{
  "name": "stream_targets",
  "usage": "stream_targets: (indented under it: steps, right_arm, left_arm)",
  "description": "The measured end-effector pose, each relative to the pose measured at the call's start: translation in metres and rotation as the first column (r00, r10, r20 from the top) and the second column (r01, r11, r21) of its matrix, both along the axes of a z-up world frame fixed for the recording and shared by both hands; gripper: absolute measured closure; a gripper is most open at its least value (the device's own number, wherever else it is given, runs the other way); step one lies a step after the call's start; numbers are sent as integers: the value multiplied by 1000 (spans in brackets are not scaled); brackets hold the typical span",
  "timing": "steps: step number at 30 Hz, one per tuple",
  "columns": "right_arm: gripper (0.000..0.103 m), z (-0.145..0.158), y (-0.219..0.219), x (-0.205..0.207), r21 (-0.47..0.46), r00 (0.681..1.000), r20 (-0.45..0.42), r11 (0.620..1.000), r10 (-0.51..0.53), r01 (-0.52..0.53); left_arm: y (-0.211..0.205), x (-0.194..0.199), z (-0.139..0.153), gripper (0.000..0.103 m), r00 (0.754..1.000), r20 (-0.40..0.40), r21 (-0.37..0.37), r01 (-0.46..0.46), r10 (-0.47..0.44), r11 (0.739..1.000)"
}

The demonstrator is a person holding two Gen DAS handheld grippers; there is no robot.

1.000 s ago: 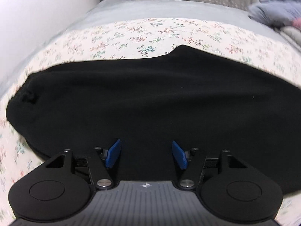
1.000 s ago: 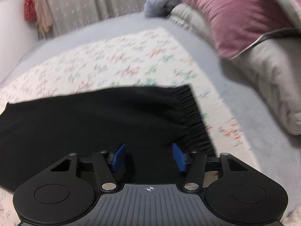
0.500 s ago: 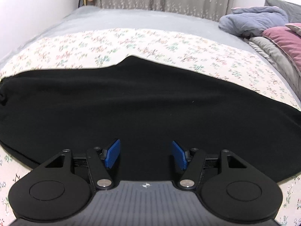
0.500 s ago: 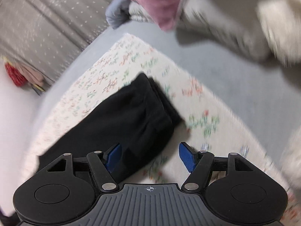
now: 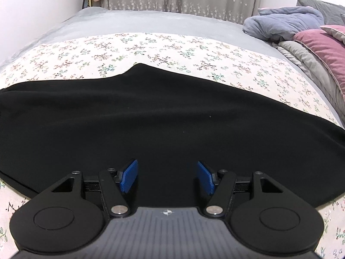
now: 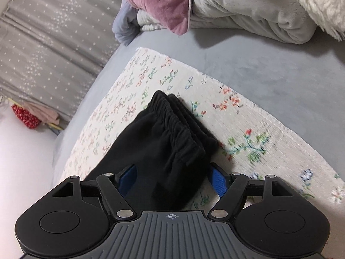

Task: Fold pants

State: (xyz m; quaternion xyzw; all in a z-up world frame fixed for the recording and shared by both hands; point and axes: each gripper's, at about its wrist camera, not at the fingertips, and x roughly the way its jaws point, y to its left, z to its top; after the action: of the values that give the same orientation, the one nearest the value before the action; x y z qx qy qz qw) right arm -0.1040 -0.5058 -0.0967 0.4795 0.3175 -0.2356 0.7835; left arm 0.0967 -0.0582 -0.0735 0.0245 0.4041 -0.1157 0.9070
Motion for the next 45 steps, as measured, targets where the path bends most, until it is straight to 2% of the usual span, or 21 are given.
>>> stream_targets:
  steps: [9, 18, 21, 22, 23, 26, 36, 45]
  right_arm:
    - [28, -2, 2, 19, -57, 999, -22, 998, -42, 41]
    - [28, -4, 2, 23, -61, 998, -18, 996, -64, 63]
    - [35, -4, 0, 22, -58, 996, -20, 995, -82, 80]
    - [45, -5, -1, 20, -55, 996, -21, 995, -89, 87]
    - [61, -6, -3, 19, -50, 995, -25, 994, -100, 98]
    - [72, -12, -9, 13, 4, 992, -10, 992, -124, 124]
    - [82, -9, -2, 11, 7, 982, 4, 982, -188, 188]
    - [83, 4, 10, 20, -94, 983, -6, 979, -182, 180]
  left_arm:
    - [-3, -2, -2, 34, 999, -21, 3, 28, -28, 1000]
    - [-6, -1, -8, 33, 998, -45, 8, 37, -37, 999]
    - [-8, -2, -11, 31, 998, -44, 18, 45, -44, 999]
    - [-8, -3, -11, 30, 998, -44, 20, 47, -46, 999]
    - [-8, -3, -11, 30, 998, -44, 21, 47, -46, 999]
    - [-8, -3, -11, 30, 998, -44, 21, 46, -45, 999]
    - [-8, -2, -12, 30, 998, -43, 19, 47, -47, 999]
    - [-7, 0, -12, 30, 998, -49, 10, 42, -42, 999]
